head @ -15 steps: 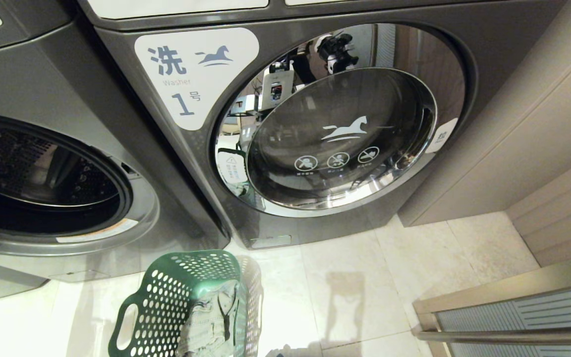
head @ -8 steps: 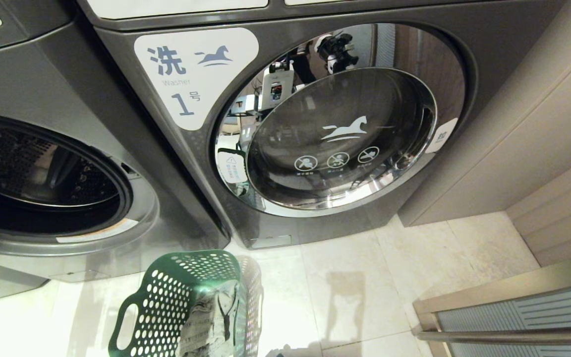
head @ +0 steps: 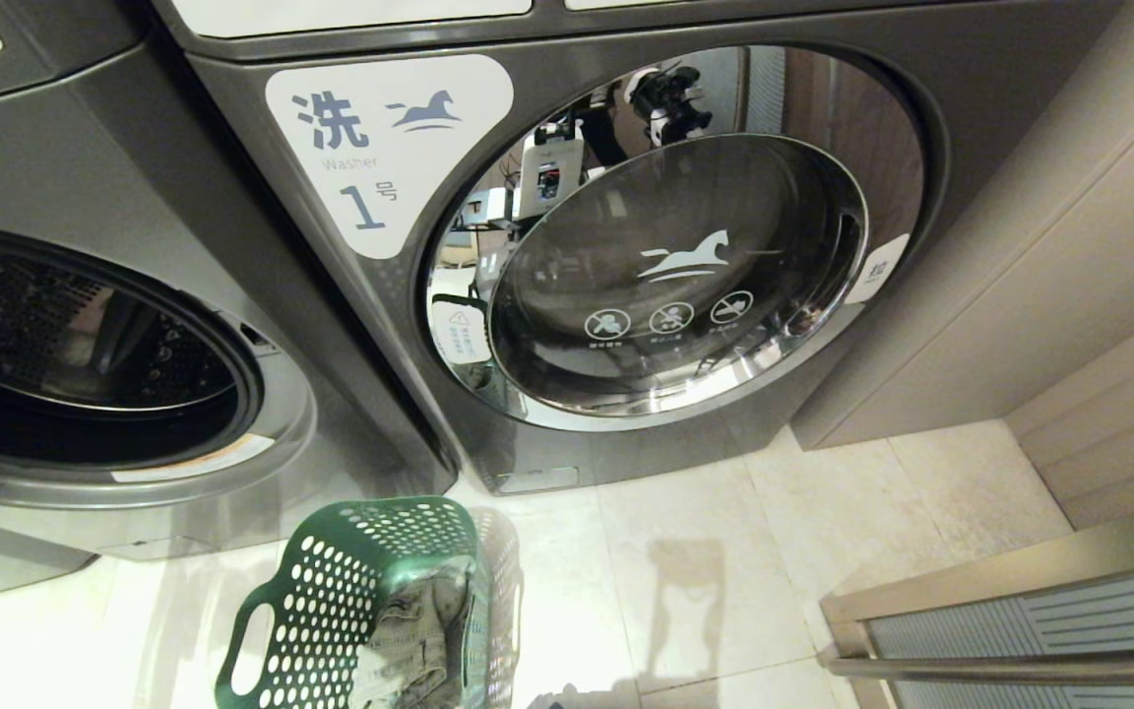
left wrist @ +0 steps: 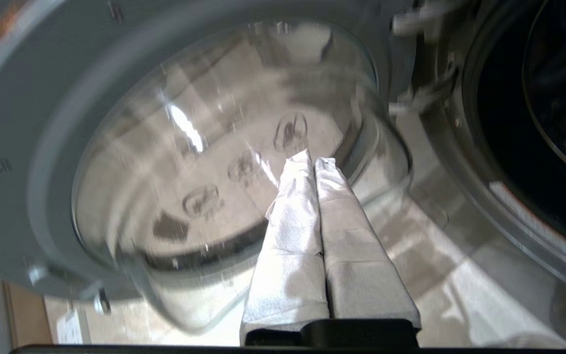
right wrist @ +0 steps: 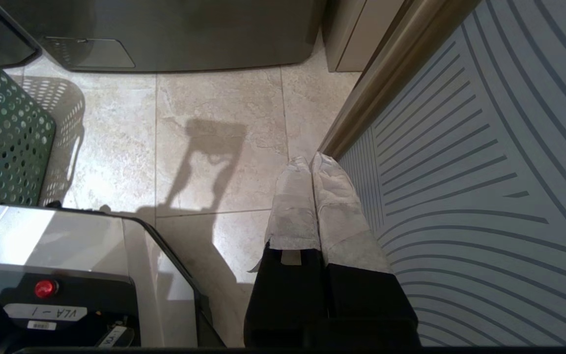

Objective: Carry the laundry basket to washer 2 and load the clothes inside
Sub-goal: Open the lid of the washing machine

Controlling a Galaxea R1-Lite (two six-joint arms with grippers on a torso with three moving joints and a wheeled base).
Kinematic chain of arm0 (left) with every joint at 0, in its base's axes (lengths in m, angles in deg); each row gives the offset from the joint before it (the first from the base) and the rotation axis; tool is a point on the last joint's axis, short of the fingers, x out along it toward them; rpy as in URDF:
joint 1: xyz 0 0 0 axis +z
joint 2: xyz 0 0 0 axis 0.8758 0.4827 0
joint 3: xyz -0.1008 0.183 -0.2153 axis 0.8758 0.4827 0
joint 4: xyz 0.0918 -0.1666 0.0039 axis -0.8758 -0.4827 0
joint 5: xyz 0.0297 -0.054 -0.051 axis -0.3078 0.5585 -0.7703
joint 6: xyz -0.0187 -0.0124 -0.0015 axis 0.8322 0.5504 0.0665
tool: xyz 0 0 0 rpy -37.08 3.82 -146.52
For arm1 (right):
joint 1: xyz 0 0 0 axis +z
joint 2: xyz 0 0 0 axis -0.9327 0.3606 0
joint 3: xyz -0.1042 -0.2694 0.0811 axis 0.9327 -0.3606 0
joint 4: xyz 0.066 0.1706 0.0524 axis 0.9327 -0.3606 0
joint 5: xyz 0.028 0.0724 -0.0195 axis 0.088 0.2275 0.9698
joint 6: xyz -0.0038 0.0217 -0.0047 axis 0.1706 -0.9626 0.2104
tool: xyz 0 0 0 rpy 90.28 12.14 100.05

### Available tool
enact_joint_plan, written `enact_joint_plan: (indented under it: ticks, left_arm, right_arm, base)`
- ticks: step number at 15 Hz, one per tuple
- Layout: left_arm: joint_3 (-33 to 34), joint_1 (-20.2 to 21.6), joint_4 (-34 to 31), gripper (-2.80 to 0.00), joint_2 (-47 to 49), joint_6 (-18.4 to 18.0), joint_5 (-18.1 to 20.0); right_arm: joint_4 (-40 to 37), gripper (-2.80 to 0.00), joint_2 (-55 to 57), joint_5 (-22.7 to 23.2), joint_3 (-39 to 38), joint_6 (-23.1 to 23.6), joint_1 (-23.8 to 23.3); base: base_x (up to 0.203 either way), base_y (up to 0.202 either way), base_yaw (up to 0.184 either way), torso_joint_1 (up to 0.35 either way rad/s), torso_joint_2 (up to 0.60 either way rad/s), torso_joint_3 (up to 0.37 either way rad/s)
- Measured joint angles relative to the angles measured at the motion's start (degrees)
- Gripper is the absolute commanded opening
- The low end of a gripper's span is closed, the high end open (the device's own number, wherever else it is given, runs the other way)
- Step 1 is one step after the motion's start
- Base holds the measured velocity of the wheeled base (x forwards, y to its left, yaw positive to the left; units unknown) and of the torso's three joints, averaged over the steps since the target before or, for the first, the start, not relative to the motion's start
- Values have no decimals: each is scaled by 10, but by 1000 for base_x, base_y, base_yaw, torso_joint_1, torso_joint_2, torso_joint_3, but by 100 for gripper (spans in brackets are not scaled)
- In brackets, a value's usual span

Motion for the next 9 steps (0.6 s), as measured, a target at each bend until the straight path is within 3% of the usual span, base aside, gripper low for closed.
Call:
enact_joint_plan:
  ticks: [4, 9]
  left_arm:
    - [155, -49, -2, -280, -123, -11, -23]
    - [348, -101, 3, -280, -325, -71, -27]
  right_arm:
    - [0, -280, 0, 0, 0, 0, 0]
    - [0, -280, 0, 0, 0, 0, 0]
  base:
    - [0, 0, 0, 0, 0, 0]
    - [0, 0, 0, 0, 0, 0]
